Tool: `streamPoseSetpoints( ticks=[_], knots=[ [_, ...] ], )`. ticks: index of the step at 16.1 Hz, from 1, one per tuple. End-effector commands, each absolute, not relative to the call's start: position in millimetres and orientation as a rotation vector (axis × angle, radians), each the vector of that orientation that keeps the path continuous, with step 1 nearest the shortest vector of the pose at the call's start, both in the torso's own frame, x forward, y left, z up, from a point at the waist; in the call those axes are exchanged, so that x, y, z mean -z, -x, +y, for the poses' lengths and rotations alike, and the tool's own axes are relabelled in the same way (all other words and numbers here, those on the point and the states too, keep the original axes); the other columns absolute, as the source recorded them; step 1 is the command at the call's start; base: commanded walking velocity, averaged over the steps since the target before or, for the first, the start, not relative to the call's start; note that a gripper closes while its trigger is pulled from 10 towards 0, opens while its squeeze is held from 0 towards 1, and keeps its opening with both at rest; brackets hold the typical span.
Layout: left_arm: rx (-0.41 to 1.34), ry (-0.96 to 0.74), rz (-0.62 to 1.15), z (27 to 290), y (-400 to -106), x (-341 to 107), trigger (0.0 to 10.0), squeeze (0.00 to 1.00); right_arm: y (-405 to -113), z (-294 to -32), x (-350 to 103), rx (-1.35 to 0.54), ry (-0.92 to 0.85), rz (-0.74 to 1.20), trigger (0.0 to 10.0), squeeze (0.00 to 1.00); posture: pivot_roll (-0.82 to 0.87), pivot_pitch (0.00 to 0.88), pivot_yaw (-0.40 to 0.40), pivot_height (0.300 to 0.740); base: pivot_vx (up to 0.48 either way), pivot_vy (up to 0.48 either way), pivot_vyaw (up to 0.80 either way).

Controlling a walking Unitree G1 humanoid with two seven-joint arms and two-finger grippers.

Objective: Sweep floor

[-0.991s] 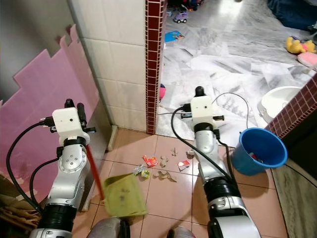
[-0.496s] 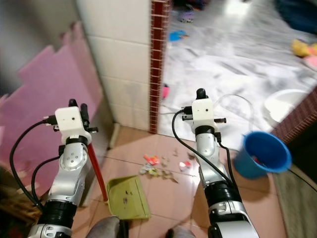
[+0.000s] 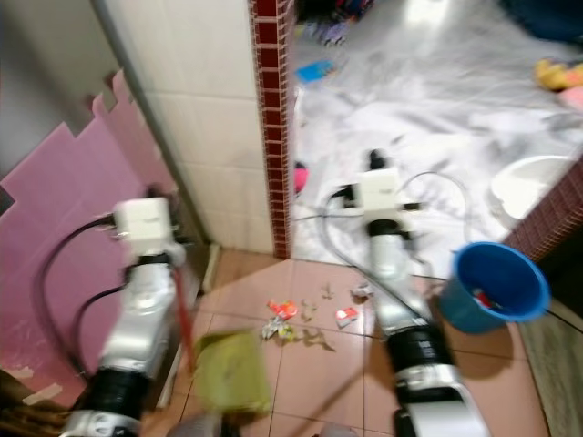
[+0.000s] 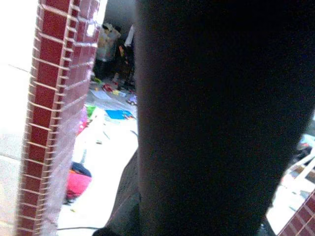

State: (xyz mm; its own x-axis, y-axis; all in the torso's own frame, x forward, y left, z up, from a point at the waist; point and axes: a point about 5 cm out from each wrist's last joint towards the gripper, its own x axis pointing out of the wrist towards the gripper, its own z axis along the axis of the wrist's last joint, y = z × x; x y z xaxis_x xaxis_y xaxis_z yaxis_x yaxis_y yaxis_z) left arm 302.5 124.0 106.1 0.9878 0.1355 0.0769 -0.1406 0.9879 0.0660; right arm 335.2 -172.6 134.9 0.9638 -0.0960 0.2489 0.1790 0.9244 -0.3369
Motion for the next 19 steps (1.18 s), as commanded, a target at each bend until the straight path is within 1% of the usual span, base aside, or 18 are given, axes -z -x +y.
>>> streamPoseSetpoints(
  ticks=[1,2,8,11,13,15,16,17,19],
  knots=[
    [-0.18,-0.077,-0.102,137,-305,-113,10.0,0.0,-338,-155,-149,0.099,0.364,-0.3,10.0,0.0,0.0,0.0,0.021,0.74,0.48,0.0,0.0],
    [-0.179,-0.077,-0.095,137,-306,-112,10.0,0.0,-338,-154,-150,0.097,0.366,-0.304,10.0,0.0,0.0,0.0,0.022,0.74,0.382,0.0,0.0],
    [-0.169,-0.097,-0.019,132,-304,-98,10.0,0.0,-338,-152,-146,0.091,0.361,-0.288,10.0,0.0,0.0,0.0,0.026,0.74,0.0,0.0,0.0],
    [-0.049,-0.047,0.008,117,-300,-87,10.0,0.0,-338,-149,-141,0.069,0.333,-0.259,10.0,0.0,0.0,0.0,0.027,0.74,0.0,0.0,0.0],
    [-0.02,0.0,0.086,114,-297,-72,10.0,0.0,-339,-146,-136,0.043,0.306,-0.222,10.0,0.0,0.0,0.0,0.022,0.74,0.0,0.0,0.0],
    [0.001,0.016,0.12,111,-297,-66,10.0,0.0,-340,-146,-133,0.032,0.295,-0.196,10.0,0.0,-0.01,0.0,0.02,0.74,0.0,0.0,0.0],
    [0.034,0.052,0.17,105,-295,-59,10.0,0.0,-343,-145,-123,0.021,0.254,-0.102,10.0,0.0,-0.01,0.0,0.019,0.74,0.0,0.0,0.0],
    [0.054,0.083,0.196,101,-295,-55,10.0,0.0,-344,-147,-117,0.03,0.204,-0.055,10.0,0.0,-0.01,0.0,0.018,0.74,0.0,0.0,0.0],
    [0.123,0.141,0.245,91,-295,-49,10.0,0.0,-344,-145,-113,0.003,0.215,-0.024,10.0,0.0,-0.01,0.0,0.017,0.74,0.0,0.0,0.0]
  ],
)
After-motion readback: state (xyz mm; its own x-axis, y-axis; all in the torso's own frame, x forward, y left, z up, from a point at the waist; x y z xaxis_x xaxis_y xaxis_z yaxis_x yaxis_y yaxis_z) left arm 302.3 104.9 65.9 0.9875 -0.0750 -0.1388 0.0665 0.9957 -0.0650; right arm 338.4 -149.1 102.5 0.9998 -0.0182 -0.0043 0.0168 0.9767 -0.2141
